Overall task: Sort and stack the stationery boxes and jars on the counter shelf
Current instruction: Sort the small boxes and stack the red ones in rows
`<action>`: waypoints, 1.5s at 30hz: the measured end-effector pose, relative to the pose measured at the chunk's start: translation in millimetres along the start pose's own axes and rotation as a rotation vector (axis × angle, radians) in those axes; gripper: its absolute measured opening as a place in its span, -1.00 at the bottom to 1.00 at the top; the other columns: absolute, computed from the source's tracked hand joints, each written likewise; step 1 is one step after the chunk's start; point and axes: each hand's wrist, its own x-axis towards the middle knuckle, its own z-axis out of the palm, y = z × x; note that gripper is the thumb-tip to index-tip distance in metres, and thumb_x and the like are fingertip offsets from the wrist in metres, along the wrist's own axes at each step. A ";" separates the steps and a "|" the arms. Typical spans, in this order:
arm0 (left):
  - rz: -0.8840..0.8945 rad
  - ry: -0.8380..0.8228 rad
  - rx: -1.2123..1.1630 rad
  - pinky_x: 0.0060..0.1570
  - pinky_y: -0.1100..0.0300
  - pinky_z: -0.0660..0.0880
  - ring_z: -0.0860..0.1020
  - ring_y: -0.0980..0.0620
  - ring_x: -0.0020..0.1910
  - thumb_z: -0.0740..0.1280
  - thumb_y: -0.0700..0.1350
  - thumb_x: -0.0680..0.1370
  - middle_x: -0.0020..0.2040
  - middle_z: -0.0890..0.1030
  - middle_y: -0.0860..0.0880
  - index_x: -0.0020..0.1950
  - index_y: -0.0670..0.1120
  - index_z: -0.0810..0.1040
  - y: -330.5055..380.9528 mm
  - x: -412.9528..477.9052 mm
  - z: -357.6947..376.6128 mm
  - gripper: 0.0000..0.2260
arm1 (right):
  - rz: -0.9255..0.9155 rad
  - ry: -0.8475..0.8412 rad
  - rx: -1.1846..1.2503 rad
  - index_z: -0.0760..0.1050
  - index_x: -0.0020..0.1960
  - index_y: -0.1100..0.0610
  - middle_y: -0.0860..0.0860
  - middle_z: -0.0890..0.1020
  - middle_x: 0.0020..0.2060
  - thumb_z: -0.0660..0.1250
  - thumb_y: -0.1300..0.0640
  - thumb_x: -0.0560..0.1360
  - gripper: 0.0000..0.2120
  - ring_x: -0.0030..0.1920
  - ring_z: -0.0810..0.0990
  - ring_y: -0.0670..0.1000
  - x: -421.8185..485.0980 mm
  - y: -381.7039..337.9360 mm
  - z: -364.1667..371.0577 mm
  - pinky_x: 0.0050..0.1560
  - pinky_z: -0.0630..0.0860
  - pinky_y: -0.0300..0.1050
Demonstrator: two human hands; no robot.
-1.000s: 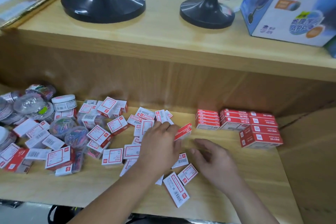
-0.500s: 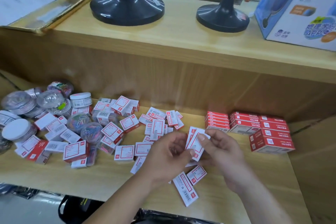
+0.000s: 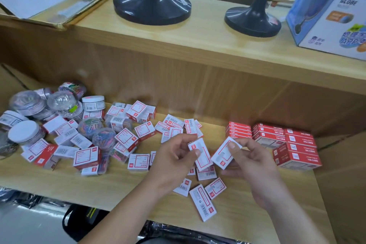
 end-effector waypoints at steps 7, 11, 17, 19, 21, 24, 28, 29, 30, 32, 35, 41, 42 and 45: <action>-0.037 0.011 -0.046 -0.05 0.10 0.67 0.72 -0.02 -0.07 0.44 -0.23 0.58 -0.03 0.73 -0.09 0.16 0.00 0.63 2.2 -1.8 -2.0 -0.79 | 0.033 -0.004 0.045 0.51 0.20 0.21 0.21 0.73 -0.10 0.34 0.41 0.55 -0.74 -0.10 0.72 0.16 0.5 4.3 -9.8 -0.10 0.68 0.13; -0.069 0.031 -0.067 -0.09 0.07 0.69 0.73 0.01 -0.07 0.39 -0.29 0.60 -0.02 0.72 -0.08 0.13 -0.06 0.64 3.3 -0.4 0.1 -0.82 | -0.013 -0.013 -0.031 0.53 0.29 0.08 0.21 0.71 -0.13 0.31 0.43 0.56 -0.60 -0.10 0.68 0.13 0.9 9.4 -12.5 -0.08 0.69 0.15; -0.028 -0.031 0.075 -0.02 -0.25 0.64 0.64 -0.32 -0.05 0.34 -0.32 0.58 -0.08 0.67 0.05 0.20 0.15 0.63 -6.6 3.1 2.3 -0.61 | -0.060 0.008 -0.065 0.49 0.38 -0.08 0.24 0.63 -0.05 0.31 0.41 0.57 -0.47 -0.14 0.61 0.07 4.5 16.6 -23.6 -0.23 0.66 -0.05; 0.001 -0.061 0.134 -0.19 -0.08 0.63 0.61 -0.24 -0.19 0.36 -0.29 0.58 -0.18 0.65 0.15 0.12 0.13 0.64 -8.2 4.2 3.9 -0.69 | -0.089 0.117 -0.284 0.49 0.35 0.04 0.14 0.67 -0.16 0.39 0.39 0.51 -0.52 -0.18 0.65 0.07 14.1 24.2 -34.6 -0.22 0.61 -0.13; 0.049 -0.109 0.235 -0.28 0.23 0.49 0.58 0.07 -0.32 0.41 -0.26 0.56 -0.29 0.61 0.19 0.03 0.10 0.64 -6.7 5.7 6.8 -0.76 | -0.151 0.214 -0.627 0.56 0.25 0.07 -0.04 0.67 -0.22 0.49 0.32 0.44 -0.58 -0.17 0.66 0.03 25.0 31.5 -47.7 -0.07 0.61 -0.01; 0.154 -0.181 0.474 -0.21 0.34 0.46 0.60 0.24 -0.23 0.44 -0.21 0.55 -0.23 0.64 0.22 0.01 0.09 0.66 -4.6 12.7 16.2 -0.82 | -0.277 0.258 -0.830 0.65 -0.05 -0.02 -0.19 0.65 -0.23 0.53 0.30 0.38 -0.73 -0.18 0.64 -0.06 35.1 39.5 -57.0 -0.06 0.59 -0.10; 0.252 -0.187 0.595 -0.05 0.17 0.57 0.61 0.20 -0.09 0.49 -0.15 0.50 -0.16 0.62 0.22 0.05 0.16 0.65 -4.5 27.4 39.0 -0.77 | -0.494 0.309 -0.808 0.69 -0.03 0.09 -0.17 0.61 -0.16 0.54 0.38 0.35 -0.72 -0.15 0.60 -0.08 47.1 53.4 -57.8 -0.04 0.50 -0.34; 0.264 -0.191 0.603 -0.05 0.15 0.58 0.62 0.19 -0.09 0.49 -0.15 0.50 -0.15 0.64 0.21 0.07 0.17 0.65 -5.1 30.9 45.4 -0.76 | -0.502 0.320 -0.753 0.69 0.00 0.10 -0.15 0.61 -0.12 0.53 0.40 0.36 -0.71 -0.14 0.63 -0.07 48.6 57.0 -57.7 -0.01 0.55 -0.26; 0.284 -0.198 0.623 -0.05 0.14 0.59 0.62 0.18 -0.09 0.49 -0.14 0.50 -0.13 0.66 0.18 0.08 0.16 0.65 -6.4 34.5 51.6 -0.76 | -0.500 0.332 -0.685 0.68 0.03 0.10 -0.15 0.60 -0.09 0.51 0.41 0.38 -0.69 -0.13 0.65 -0.08 48.6 60.9 -58.7 0.00 0.59 -0.21; 0.342 -0.213 0.669 -0.05 0.10 0.59 0.62 0.16 -0.10 0.46 -0.15 0.49 -0.10 0.68 0.13 0.05 0.09 0.66 -11.8 43.7 61.0 -0.80 | -0.512 0.385 -0.586 0.66 0.03 0.04 -0.14 0.61 -0.08 0.50 0.41 0.40 -0.67 -0.13 0.67 -0.11 49.0 70.1 -64.2 0.00 0.62 -0.14; 0.372 -0.200 0.736 -0.11 0.04 0.58 0.61 0.11 -0.13 0.41 -0.15 0.48 -0.10 0.66 0.10 -0.01 0.05 0.62 -22.3 54.5 66.5 -0.86 | -0.448 0.403 -0.558 0.58 -0.10 -0.24 -0.11 0.66 -0.16 0.48 0.38 0.42 -0.53 -0.15 0.67 -0.03 47.0 82.7 -72.6 -0.05 0.58 -0.13; 0.310 -0.157 0.938 -0.14 0.10 0.50 0.58 0.02 -0.10 0.41 0.12 0.50 -0.15 0.51 0.09 0.17 0.09 0.58 -32.7 65.3 67.1 -0.72 | -0.410 0.193 -0.537 0.63 -0.07 -0.30 -0.10 0.51 -0.23 0.46 0.37 0.34 -0.47 -0.34 0.52 -0.07 51.8 84.9 -78.1 -0.22 0.49 -0.26; 0.320 -0.170 0.956 -0.15 0.12 0.49 0.58 0.02 -0.11 0.39 0.14 0.50 -0.18 0.46 0.11 0.18 0.12 0.60 -32.9 68.2 69.2 -0.72 | -0.421 0.167 -0.574 0.62 -0.07 -0.29 -0.09 0.49 -0.24 0.46 0.35 0.33 -0.50 -0.35 0.51 -0.06 54.3 84.4 -79.3 -0.22 0.47 -0.30; 0.351 -0.200 0.983 -0.17 0.10 0.49 0.57 -0.01 -0.14 0.34 0.14 0.53 -0.24 0.39 0.11 0.01 0.07 0.60 -33.6 75.1 76.8 -0.81 | -0.430 0.169 -0.650 0.63 -0.05 -0.23 -0.07 0.47 -0.27 0.51 0.29 0.36 -0.59 -0.32 0.50 -0.08 59.4 84.2 -79.3 -0.24 0.41 -0.40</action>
